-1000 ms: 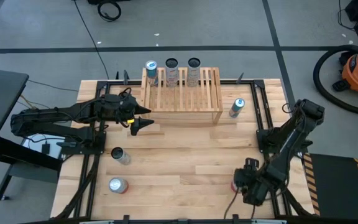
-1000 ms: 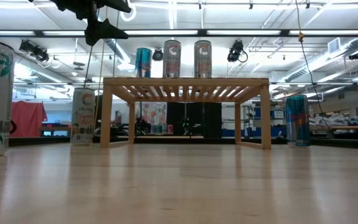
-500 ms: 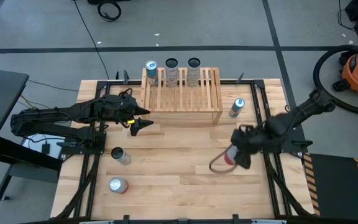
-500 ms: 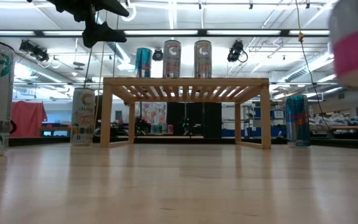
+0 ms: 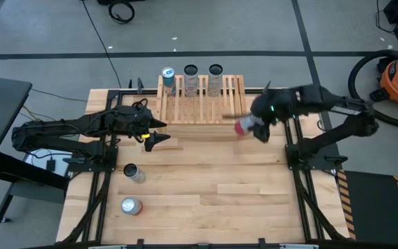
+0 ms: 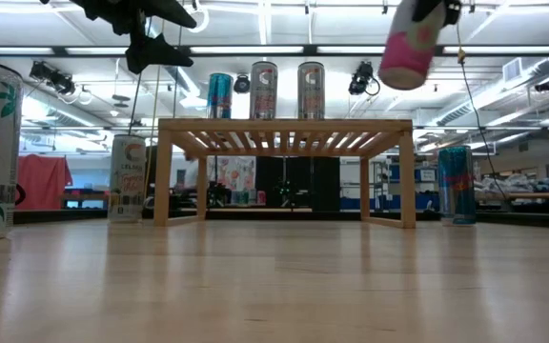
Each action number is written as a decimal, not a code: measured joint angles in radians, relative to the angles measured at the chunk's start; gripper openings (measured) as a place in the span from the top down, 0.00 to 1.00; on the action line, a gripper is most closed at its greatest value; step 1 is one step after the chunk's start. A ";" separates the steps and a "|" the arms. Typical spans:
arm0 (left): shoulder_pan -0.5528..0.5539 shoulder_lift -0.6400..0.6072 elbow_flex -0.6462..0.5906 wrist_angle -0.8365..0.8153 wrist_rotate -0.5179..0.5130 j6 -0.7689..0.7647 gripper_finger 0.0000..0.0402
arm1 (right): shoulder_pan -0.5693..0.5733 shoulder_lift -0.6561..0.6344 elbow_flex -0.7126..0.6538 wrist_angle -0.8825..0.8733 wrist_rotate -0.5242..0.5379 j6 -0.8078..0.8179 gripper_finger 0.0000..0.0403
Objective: Place canned beverage on shelf
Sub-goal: Put the right pink white soda can on the shelf
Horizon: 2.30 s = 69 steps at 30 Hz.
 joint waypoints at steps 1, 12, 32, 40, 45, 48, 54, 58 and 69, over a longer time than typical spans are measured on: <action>0.000 0.000 0.000 0.000 0.000 0.000 0.21 | -0.036 0.017 0.028 -0.006 0.000 -0.035 0.28; 0.000 0.000 0.000 -0.005 0.000 0.003 0.21 | -0.343 0.244 0.326 -0.070 -0.059 -0.316 0.28; 0.000 0.000 0.000 -0.033 0.001 0.026 0.21 | -0.610 0.586 0.677 -0.225 -0.203 -0.496 0.28; 0.000 0.000 0.000 -0.034 0.001 0.028 0.21 | -0.622 0.608 0.671 -0.252 -0.238 -0.494 0.28; 0.000 0.000 0.000 -0.037 0.001 0.028 0.21 | -0.620 0.640 0.667 -0.247 -0.194 -0.496 0.28; 0.000 0.000 0.000 -0.043 0.001 0.028 0.21 | -0.625 0.643 0.668 -0.244 -0.176 -0.496 0.28; 0.000 0.000 0.000 -0.063 0.001 0.029 0.21 | -0.636 0.656 0.668 -0.239 -0.201 -0.496 0.28; 0.000 0.000 0.000 -0.065 0.001 0.037 0.21 | -0.635 0.670 0.668 -0.237 -0.202 -0.496 0.28; 0.000 0.000 0.000 -0.067 0.001 0.037 0.21 | -0.632 0.675 0.667 -0.225 -0.215 -0.496 0.19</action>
